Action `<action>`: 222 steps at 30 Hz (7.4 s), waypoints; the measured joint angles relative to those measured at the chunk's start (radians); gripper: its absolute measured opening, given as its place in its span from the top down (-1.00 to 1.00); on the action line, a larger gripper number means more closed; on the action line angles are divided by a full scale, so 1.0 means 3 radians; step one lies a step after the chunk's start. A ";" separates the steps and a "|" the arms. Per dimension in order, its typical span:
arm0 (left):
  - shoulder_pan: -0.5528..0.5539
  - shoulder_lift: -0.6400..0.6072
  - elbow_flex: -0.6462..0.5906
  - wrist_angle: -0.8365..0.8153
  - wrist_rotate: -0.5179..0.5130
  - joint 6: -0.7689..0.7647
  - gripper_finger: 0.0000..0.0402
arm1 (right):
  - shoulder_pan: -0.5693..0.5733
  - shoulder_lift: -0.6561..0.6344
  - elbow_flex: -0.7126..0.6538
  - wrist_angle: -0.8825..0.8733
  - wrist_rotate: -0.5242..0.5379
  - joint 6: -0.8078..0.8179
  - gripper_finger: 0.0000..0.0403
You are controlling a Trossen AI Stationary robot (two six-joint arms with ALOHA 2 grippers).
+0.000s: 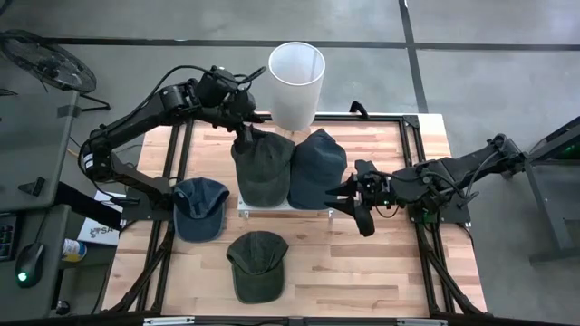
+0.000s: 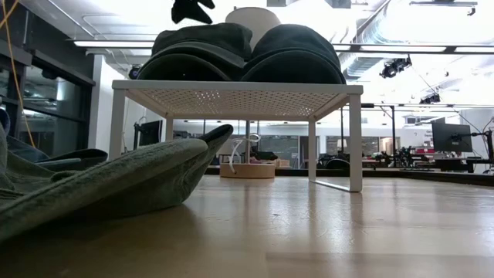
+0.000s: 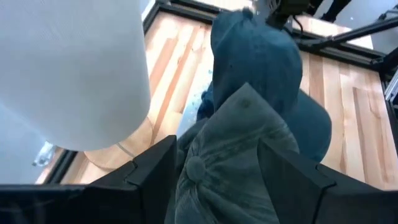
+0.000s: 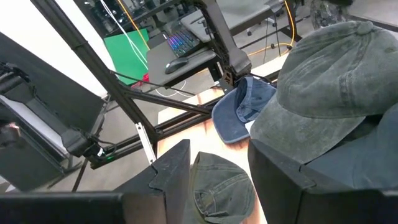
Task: Pick & Place hat
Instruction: Stack the green cap on the green cap on the shelf
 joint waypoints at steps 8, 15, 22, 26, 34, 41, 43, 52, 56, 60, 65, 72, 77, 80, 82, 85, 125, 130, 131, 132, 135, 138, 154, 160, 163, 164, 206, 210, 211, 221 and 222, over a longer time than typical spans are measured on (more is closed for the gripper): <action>-0.0038 -0.0013 0.0460 -0.0301 -0.0078 -0.0143 -0.10 | 0.0000 0.0000 0.0000 0.0001 0.0000 -0.0007 0.24; -0.0433 -0.0045 0.0666 -0.0601 -0.0442 -0.0468 -0.10 | 0.0001 0.0000 0.0000 0.0001 -0.0029 -0.0033 0.24; -0.1078 -0.0046 0.0748 -0.0999 -0.0783 -0.1151 -0.10 | 0.0001 0.0000 0.0000 -0.0017 -0.0078 -0.0034 0.24; -0.1497 -0.0045 0.0748 -0.1204 -0.1037 -0.1704 -0.10 | 0.0001 0.0000 0.0000 -0.0075 -0.0133 -0.0033 0.24; -0.2505 -0.0009 0.0748 -0.1454 -0.1755 -0.2978 -0.10 | 0.0001 0.0000 0.0000 -0.0108 -0.0139 -0.0033 0.24; -0.3276 0.0273 0.0747 -0.1672 -0.2183 -0.4189 -0.10 | 0.0001 0.0000 0.0000 -0.0115 -0.0139 -0.0033 0.24; -0.3428 0.0400 0.0747 -0.1684 -0.2209 -0.4519 -0.10 | 0.0001 0.0000 0.0000 -0.0135 -0.0137 -0.0033 0.24; -0.3889 0.1011 0.0745 -0.1714 -0.2184 -0.5800 -0.10 | 0.0005 0.0000 0.0000 -0.0277 -0.0139 -0.0033 0.24; -0.4036 0.1222 0.0744 -0.1738 -0.2101 -0.6189 -0.10 | 0.0005 0.0000 0.0000 -0.0334 -0.0165 -0.0032 0.24; -0.4189 0.1363 0.0744 -0.1969 -0.1974 -0.6496 -0.10 | 0.0005 0.0000 0.0000 -0.0351 -0.0175 -0.0006 0.24; -0.4396 0.1419 0.0603 -0.2082 -0.1933 -0.6888 -0.10 | 0.0005 0.0000 0.0000 -0.0405 -0.0175 0.0104 0.24; -0.4711 0.1409 0.0118 -0.1877 -0.1772 -0.7573 -0.10 | 0.0005 0.0000 0.0000 -0.0750 -0.0176 0.0582 0.24; -0.4789 0.1409 -0.0223 -0.1397 -0.1750 -0.7650 -0.10 | 0.0005 0.0000 0.0000 -0.0885 -0.0132 0.0962 0.24; -0.4778 0.1409 -0.0525 -0.1074 -0.1883 -0.7633 -0.10 | 0.0005 0.0000 0.0000 -0.0881 -0.0135 0.1135 0.24; -0.4777 0.1410 -0.0717 -0.0903 -0.1903 -0.7635 -0.10 | 0.0005 0.0000 0.0000 -0.0877 -0.0135 0.1219 0.24; -0.4777 0.1410 -0.0972 -0.0575 -0.1938 -0.7647 -0.10 | 0.0005 0.0001 0.0000 -0.0874 -0.0130 0.1306 0.24; -0.4776 0.1705 -0.1368 0.0992 -0.2566 -0.7297 0.39 | 0.0141 0.0005 0.0000 -0.0910 0.0417 0.1480 0.24; -0.4777 0.1705 -0.1368 0.0975 -0.2576 -0.7251 0.70 | 0.0141 0.0005 0.0000 -0.0910 0.0418 0.1480 0.24; -0.4777 0.1705 -0.1368 0.0975 -0.2576 -0.7214 0.75 | 0.0141 0.0005 0.0000 -0.0910 0.0420 0.1480 0.24; -0.4776 0.1705 -0.1368 0.0974 -0.2576 -0.7175 0.81 | 0.0141 0.0005 0.0000 -0.0910 0.0420 0.1480 0.24; -0.4776 0.1703 -0.1366 0.0994 -0.2618 -0.7108 0.95 | 0.0141 0.0005 0.0000 -0.0910 0.0410 0.1480 0.24; -0.4777 0.1682 -0.1366 0.0998 -0.2628 -0.6978 0.93 | 0.0140 0.0005 0.0000 -0.0910 0.0348 0.1480 0.24; -0.4777 0.0720 -0.1003 0.1012 -0.3069 -0.3867 0.97 | 0.0152 0.0006 -0.0002 -0.0793 -0.0493 0.0956 0.24; -0.4740 0.0449 -0.0729 0.1156 -0.2829 -0.2931 0.97 | 0.0299 0.0006 -0.0003 -0.0140 -0.0650 0.0135 0.24; -0.4628 0.0351 -0.0646 0.1433 -0.2558 -0.2580 0.97 | 0.0418 0.0006 -0.0003 0.0306 -0.0675 -0.0550 0.24; -0.4577 0.0322 -0.0634 0.1561 -0.2473 -0.2491 0.97 | 0.0454 0.0006 -0.0003 0.0453 -0.0676 -0.0808 0.24; -0.3066 0.0957 -0.0535 0.3871 0.0445 -0.3740 0.97 | 0.1189 -0.0296 -0.0003 0.0515 -0.1013 -0.3029 0.24; -0.3032 0.1006 -0.0535 0.3921 0.0458 -0.3756 0.97 | 0.1188 -0.0296 -0.0003 0.0533 -0.1017 -0.3029 0.24; -0.3030 0.1012 -0.0535 0.3917 0.0454 -0.3755 0.97 | 0.1188 -0.0296 -0.0003 0.0543 -0.1026 -0.3028 0.24; -0.2940 0.1019 -0.0535 0.3910 0.0344 -0.3742 0.97 | 0.1189 -0.0295 -0.0003 0.0556 -0.1274 -0.2973 0.24; -0.2938 0.1017 -0.0535 0.3911 0.0340 -0.3742 0.97 | 0.1189 -0.0295 -0.0003 0.0561 -0.1274 -0.2974 0.24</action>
